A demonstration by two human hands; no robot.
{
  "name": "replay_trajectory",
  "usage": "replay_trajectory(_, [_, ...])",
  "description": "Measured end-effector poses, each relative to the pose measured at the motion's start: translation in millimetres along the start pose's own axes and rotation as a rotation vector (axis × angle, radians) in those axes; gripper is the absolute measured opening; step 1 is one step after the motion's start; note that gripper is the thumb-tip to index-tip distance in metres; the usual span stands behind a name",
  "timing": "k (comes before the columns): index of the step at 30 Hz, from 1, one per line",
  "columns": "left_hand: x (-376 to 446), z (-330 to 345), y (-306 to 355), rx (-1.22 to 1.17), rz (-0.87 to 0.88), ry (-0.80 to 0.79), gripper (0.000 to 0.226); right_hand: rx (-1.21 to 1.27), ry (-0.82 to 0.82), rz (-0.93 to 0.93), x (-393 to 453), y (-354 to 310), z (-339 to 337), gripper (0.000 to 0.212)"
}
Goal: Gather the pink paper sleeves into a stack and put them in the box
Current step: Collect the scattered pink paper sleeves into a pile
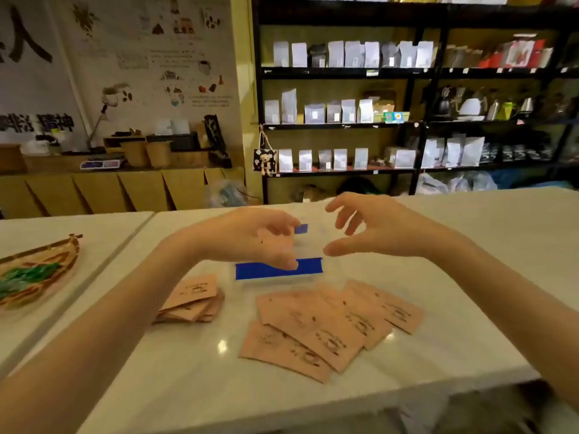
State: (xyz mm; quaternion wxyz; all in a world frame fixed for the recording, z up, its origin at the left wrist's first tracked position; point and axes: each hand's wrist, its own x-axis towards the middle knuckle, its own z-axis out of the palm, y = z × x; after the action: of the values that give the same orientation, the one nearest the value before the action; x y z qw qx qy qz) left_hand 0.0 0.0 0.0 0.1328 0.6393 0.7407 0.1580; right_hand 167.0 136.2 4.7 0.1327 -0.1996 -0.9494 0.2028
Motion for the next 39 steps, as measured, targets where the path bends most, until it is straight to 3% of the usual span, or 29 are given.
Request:
replay_trajectory(7, [-2.7, 62.6, -15.0, 0.012, -0.053, -0.186, 0.070, -0.075, -0.285, 0.105, -27.3, 41.8, 43.4, 0.073])
replay_trajectory(13, [7.3, 89.7, -21.3, 0.092, -0.057, -0.215, 0.087, -0.204, -0.280, 0.116, -43.9, 66.4, 64.1, 0.080])
replay_trajectory(21, [15.4, 88.9, -26.8, 0.161, -0.062, -0.276, 0.081, -0.246, -0.202, 0.131, -54.2, 72.1, 75.3, 0.082])
replay_trajectory(30, [1.2, 86.4, -25.6, 0.253, 0.030, -0.012, 0.075, -0.247, 0.006, 0.039, -56.1, 77.8, 73.5, 0.068])
replay_trajectory(39, [-30.5, 46.3, -51.5, 0.076, 0.038, 0.233, 0.076, -0.036, 0.313, -0.065, -34.6, 66.0, 47.1, 0.063])
